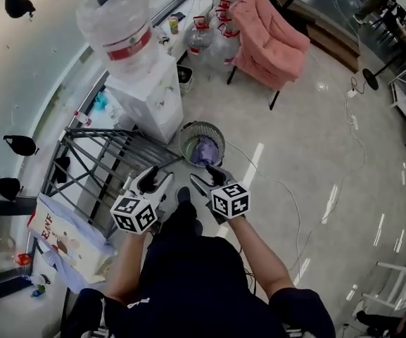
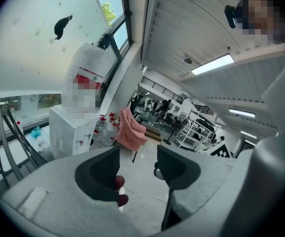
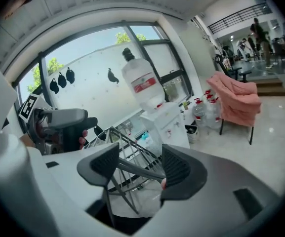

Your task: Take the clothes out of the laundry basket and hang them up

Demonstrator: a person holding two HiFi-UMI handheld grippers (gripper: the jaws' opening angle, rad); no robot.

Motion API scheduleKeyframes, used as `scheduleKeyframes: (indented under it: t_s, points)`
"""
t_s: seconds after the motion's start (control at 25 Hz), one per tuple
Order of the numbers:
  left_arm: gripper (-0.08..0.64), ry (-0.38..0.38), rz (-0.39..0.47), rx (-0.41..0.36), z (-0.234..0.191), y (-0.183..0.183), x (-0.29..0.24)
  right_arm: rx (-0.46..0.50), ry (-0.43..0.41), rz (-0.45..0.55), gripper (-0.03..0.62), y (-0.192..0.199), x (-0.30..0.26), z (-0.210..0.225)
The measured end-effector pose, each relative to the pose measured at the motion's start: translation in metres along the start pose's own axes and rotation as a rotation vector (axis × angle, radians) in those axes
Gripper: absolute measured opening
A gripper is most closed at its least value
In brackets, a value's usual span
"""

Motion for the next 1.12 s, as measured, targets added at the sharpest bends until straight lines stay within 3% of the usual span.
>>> scheduleKeyframes:
  t_s: [0.24, 0.44, 0.56, 0.68, 0.84, 1.12]
  points:
    - [0.233, 0.029, -0.059, 0.046, -0.047, 0.008, -0.074, -0.056, 0.121, -0.05, 0.262, -0.007, -0.028, 0.083]
    - [0.255, 0.031, -0.154, 0.118, -0.102, 0.03, -0.116, -0.03, 0.194, -0.125, 0.265, -0.002, -0.066, 0.117]
    - [0.255, 0.036, -0.231, 0.104, -0.13, 0.046, -0.141, -0.01, 0.22, -0.185, 0.265, 0.003, -0.088, 0.139]
    - [0.256, 0.041, -0.321, 0.08, -0.155, 0.069, -0.165, 0.029, 0.227, -0.239, 0.265, 0.01, -0.111, 0.154]
    - [0.256, 0.033, -0.348, 0.151, -0.186, 0.097, -0.192, 0.089, 0.219, -0.298, 0.265, 0.023, -0.149, 0.177]
    - [0.256, -0.037, -0.422, 0.126, -0.253, 0.16, -0.25, 0.242, 0.161, -0.382, 0.258, 0.071, -0.243, 0.24]
Point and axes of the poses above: the fingertips, and each gripper's own axes: x backward along the fingers, z to its right, y out of its underside, the point moved 4 cm from there along x, backward along the fingers, and after that the axes turned 14 degrees about y, right-handed, at the moved point
